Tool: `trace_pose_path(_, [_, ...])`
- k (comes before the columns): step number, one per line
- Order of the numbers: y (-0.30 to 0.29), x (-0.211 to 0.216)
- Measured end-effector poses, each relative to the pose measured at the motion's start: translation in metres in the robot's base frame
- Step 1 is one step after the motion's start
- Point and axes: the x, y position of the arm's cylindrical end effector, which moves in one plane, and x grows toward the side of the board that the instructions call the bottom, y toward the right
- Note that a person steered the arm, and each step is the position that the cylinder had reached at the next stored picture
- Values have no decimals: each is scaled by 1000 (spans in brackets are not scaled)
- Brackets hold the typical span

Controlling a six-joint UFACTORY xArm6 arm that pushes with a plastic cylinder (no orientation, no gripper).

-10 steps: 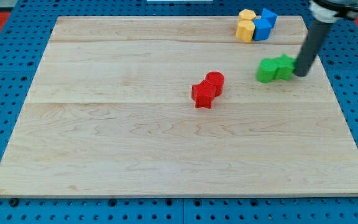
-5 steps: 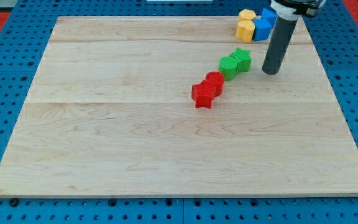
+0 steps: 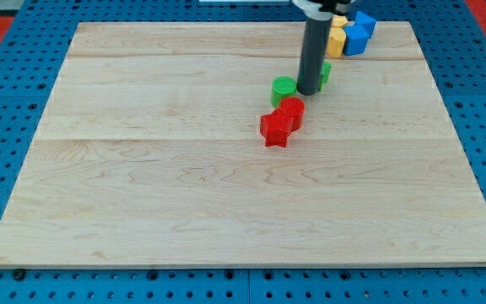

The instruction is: Push the green blocks to the red blocks

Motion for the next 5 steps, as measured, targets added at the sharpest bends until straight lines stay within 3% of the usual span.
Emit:
trace_pose_path(4, [-31, -12])
trace_pose_path(5, [-11, -8])
